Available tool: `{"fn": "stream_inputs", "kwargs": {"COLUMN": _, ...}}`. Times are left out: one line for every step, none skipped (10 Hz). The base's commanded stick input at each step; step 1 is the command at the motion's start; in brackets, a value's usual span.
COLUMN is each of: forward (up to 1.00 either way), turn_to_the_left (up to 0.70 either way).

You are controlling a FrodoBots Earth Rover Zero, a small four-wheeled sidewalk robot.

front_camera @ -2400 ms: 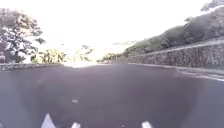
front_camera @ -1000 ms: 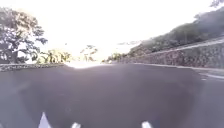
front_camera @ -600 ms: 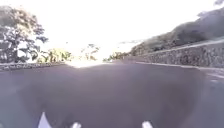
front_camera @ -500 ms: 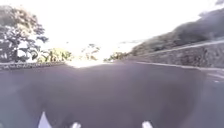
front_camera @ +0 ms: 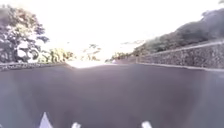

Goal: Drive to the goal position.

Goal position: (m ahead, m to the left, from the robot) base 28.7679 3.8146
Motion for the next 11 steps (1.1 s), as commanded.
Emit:
{"fn": "stream_inputs", "kwargs": {"forward": 0.85, "turn_to_the_left": 0.00}}
{"fn": "stream_inputs", "kwargs": {"forward": 0.85, "turn_to_the_left": 0.00}}
{"fn": "stream_inputs", "kwargs": {"forward": 0.85, "turn_to_the_left": 0.00}}
{"fn": "stream_inputs", "kwargs": {"forward": 0.85, "turn_to_the_left": 0.00}}
{"fn": "stream_inputs", "kwargs": {"forward": 0.85, "turn_to_the_left": 0.00}}
{"fn": "stream_inputs", "kwargs": {"forward": 0.85, "turn_to_the_left": 0.00}}
{"fn": "stream_inputs", "kwargs": {"forward": 0.85, "turn_to_the_left": 0.00}}
{"fn": "stream_inputs", "kwargs": {"forward": 0.85, "turn_to_the_left": 0.00}}
{"fn": "stream_inputs", "kwargs": {"forward": 0.85, "turn_to_the_left": 0.00}}
{"fn": "stream_inputs", "kwargs": {"forward": 0.85, "turn_to_the_left": 0.00}}
{"fn": "stream_inputs", "kwargs": {"forward": 0.85, "turn_to_the_left": 0.00}}
